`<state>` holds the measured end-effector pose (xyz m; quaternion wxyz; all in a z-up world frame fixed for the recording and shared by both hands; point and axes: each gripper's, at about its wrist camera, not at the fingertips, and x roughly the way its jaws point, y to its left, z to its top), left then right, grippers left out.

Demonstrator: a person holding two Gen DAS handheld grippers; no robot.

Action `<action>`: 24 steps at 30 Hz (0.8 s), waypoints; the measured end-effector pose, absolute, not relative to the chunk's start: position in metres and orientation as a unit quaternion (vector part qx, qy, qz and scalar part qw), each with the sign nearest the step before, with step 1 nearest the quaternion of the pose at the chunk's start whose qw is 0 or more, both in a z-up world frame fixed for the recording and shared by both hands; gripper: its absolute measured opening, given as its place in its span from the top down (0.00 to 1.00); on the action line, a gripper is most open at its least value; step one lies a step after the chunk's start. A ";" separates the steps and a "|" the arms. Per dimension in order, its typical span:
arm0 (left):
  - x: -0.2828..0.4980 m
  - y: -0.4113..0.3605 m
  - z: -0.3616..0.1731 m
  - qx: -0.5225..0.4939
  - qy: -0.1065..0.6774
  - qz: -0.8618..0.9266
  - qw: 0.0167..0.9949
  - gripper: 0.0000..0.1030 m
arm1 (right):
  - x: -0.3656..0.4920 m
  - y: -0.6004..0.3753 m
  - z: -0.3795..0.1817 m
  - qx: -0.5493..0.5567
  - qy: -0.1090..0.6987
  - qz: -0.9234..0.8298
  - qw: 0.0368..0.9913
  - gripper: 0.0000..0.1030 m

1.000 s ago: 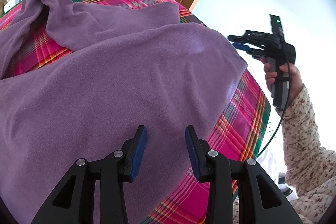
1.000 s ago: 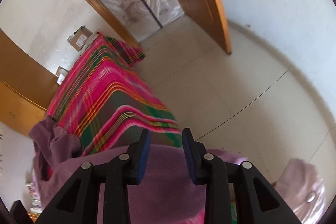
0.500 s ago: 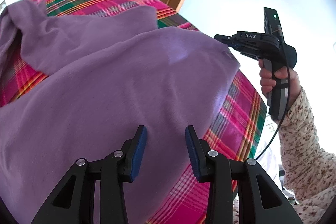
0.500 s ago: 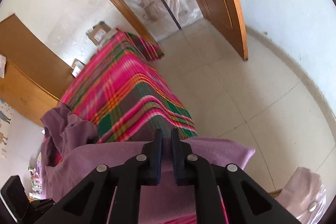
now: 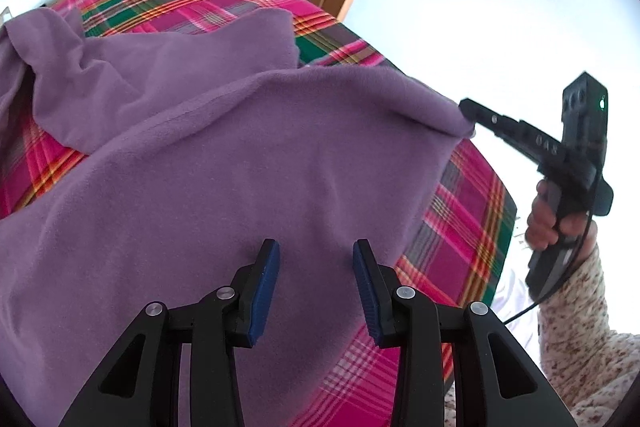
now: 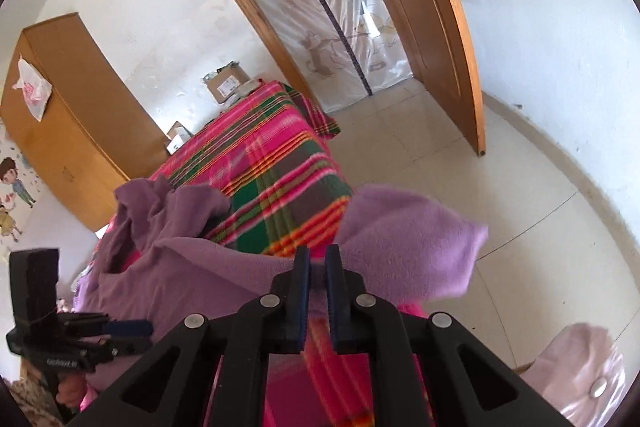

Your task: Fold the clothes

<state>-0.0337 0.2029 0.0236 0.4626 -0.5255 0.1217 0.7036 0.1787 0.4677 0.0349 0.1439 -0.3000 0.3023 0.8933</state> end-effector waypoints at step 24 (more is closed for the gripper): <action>-0.029 0.205 0.020 -0.519 0.119 0.705 0.468 0.62 | 0.113 0.490 0.027 -0.421 0.256 0.850 0.186 0.72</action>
